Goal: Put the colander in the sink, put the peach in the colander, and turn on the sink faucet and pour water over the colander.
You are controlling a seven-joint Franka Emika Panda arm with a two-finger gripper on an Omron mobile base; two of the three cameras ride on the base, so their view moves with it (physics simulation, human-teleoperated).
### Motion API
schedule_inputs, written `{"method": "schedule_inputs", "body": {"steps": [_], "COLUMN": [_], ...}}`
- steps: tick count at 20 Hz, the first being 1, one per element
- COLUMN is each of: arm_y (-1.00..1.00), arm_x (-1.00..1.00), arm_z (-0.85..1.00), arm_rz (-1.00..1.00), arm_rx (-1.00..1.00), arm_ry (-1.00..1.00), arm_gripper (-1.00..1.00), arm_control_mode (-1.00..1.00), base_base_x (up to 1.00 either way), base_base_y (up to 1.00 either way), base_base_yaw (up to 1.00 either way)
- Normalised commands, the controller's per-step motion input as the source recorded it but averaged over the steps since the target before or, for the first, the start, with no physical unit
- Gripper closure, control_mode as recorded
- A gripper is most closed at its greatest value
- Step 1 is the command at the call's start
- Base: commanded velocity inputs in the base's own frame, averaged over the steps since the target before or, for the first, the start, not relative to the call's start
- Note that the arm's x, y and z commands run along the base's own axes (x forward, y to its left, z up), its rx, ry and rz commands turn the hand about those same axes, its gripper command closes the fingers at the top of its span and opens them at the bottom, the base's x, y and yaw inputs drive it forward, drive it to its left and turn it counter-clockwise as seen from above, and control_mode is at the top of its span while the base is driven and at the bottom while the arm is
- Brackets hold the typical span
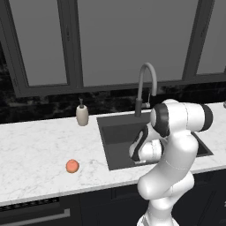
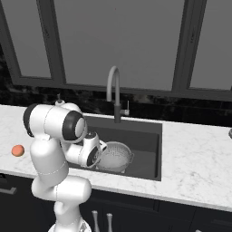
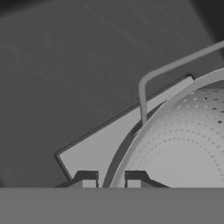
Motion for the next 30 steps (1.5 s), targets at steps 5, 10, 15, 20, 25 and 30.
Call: {"method": "schedule_inputs", "body": {"steps": [5,10,15,20,25,30], "arm_y": [0.09,0.02,0.0,0.0,0.0,0.1], "arm_x": [0.0,0.0,0.0,0.0,-0.05,-0.21], "arm_z": [0.0,0.0,0.25,0.62,0.77,0.77], "arm_rz": [0.0,0.0,0.0,-0.06,-0.07,-0.13], "arm_rx": [0.0,0.0,0.0,0.0,0.0,0.0], "arm_ry": [0.0,0.0,0.01,0.01,0.02,0.06], "arm_gripper": [-1.0,-1.0,-1.0,-1.0,-1.0,-1.0], "arm_control_mode": [-1.0,-1.0,-1.0,-1.0,-1.0,-1.0], "base_base_x": [0.0,0.0,0.0,0.0,0.0,0.0], "base_base_y": [0.0,0.0,0.0,0.0,0.0,0.0], "base_base_yaw": [0.0,0.0,0.0,0.0,0.0,0.0]}}
